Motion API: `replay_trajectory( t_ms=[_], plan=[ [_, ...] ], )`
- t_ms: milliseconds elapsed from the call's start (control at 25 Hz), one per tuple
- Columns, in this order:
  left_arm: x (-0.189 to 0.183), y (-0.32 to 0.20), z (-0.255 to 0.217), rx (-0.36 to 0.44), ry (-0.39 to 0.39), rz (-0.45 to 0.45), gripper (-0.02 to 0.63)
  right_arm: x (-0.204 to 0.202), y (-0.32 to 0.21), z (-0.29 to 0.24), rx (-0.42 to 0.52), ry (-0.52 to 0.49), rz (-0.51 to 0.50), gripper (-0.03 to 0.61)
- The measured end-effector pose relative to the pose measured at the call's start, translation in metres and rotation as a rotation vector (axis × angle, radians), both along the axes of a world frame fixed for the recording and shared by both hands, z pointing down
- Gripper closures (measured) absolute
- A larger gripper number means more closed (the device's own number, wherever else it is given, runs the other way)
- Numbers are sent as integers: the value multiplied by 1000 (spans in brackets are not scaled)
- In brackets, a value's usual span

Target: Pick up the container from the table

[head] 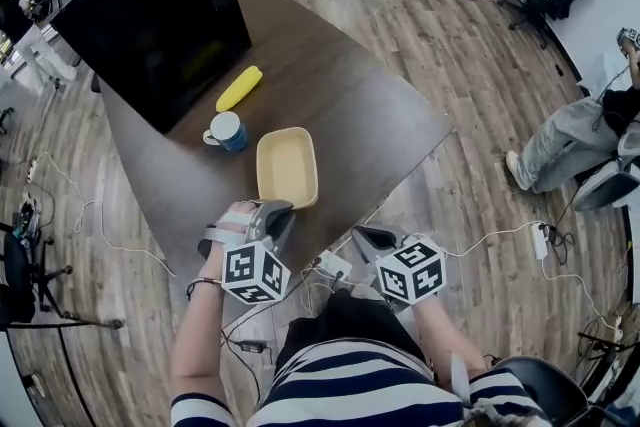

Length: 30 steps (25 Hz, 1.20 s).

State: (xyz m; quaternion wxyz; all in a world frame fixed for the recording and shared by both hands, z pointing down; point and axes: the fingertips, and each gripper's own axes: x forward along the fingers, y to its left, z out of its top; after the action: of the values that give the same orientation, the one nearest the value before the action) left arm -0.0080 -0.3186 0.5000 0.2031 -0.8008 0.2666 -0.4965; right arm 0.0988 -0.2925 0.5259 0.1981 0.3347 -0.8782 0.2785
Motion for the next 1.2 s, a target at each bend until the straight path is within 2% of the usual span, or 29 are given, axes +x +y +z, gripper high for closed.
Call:
replay_trajectory(
  t_ms=[480,720,1000,1200],
  plan=[
    [-55,71,-9,-33,-15,-48,614,-34,32,-24,39,-3,-5,581],
    [-60,124,-17,-40,-25,-81,614,-30,68,-37,67,-9,-9,581],
    [-91,186,-24,-36,-41,-113,614,-53,111,-47,100,-4,-17,581],
    [-117,203,-26,-37,-43,-134,614,-73,113,-51,107,5,-20,581]
  ],
)
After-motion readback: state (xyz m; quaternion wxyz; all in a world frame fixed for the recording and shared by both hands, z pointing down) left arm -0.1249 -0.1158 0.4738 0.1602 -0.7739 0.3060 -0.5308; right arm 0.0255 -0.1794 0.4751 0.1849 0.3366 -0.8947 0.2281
